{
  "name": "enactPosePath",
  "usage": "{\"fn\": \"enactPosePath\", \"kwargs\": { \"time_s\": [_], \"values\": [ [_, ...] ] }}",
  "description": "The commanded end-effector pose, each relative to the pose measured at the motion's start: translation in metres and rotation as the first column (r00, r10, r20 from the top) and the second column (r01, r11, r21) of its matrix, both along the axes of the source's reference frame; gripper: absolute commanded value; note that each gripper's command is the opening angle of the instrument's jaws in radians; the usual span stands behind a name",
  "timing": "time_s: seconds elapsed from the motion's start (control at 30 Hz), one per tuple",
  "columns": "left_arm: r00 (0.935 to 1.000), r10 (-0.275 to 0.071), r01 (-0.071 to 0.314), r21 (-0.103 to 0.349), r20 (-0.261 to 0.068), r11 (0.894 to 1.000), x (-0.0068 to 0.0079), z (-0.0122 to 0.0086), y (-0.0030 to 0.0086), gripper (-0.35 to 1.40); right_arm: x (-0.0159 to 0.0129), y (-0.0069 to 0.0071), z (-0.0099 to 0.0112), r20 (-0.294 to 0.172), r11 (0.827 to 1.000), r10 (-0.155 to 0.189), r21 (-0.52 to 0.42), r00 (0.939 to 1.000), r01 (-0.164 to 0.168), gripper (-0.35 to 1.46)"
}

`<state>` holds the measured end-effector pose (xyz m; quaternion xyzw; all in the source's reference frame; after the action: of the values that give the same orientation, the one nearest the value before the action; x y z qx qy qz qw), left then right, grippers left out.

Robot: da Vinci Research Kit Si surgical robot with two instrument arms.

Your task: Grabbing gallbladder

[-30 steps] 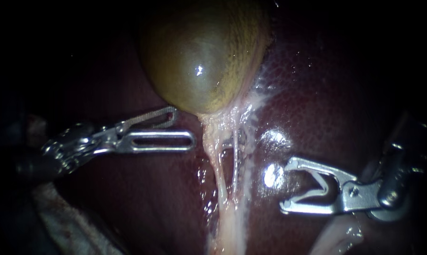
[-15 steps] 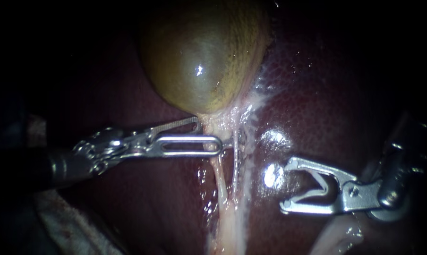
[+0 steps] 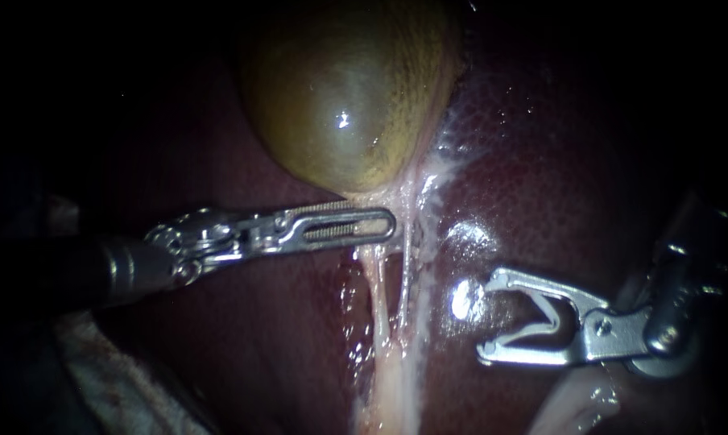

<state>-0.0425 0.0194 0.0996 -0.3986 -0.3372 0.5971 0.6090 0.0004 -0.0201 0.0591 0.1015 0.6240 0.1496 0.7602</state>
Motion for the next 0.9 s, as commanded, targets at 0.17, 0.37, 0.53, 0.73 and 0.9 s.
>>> {"fn": "enactPosePath", "kwargs": {
  "time_s": [0.17, 0.37, 0.53, 0.73, 0.9],
  "values": [
    [1.0000, -0.008, 0.008, 0.023, -0.002, 1.000, 0.0001, -0.0001, 0.0000, -0.08, 0.0000, 0.0000, 0.0000, 0.000, 1.000, 0.000, 0.000, 1.0000, 0.000, 0.59],
    [0.9999, -0.013, 0.013, 0.040, -0.002, 0.999, 0.0005, -0.0002, -0.0001, -0.30, 0.0000, 0.0000, 0.0000, 0.000, 1.000, 0.000, 0.000, 1.0000, 0.000, 0.59],
    [0.9999, -0.014, 0.014, 0.039, -0.003, 0.999, 0.0006, -0.0003, -0.0001, -0.31, 0.0001, 0.0000, 0.0000, 0.000, 1.000, 0.000, -0.001, 1.0000, 0.000, 0.59],
    [0.9999, -0.015, 0.015, 0.039, -0.004, 0.999, 0.0006, -0.0003, -0.0001, -0.31, 0.0001, 0.0000, 0.0001, 0.000, 1.000, 0.000, -0.001, 1.0000, 0.000, 0.59],
    [0.9998, -0.018, 0.018, 0.045, -0.003, 0.999, 0.0006, -0.0004, -0.0001, -0.30, 0.0001, 0.0000, 0.0001, 0.000, 1.000, 0.000, -0.001, 1.0000, 0.000, 0.59]
  ]
}}
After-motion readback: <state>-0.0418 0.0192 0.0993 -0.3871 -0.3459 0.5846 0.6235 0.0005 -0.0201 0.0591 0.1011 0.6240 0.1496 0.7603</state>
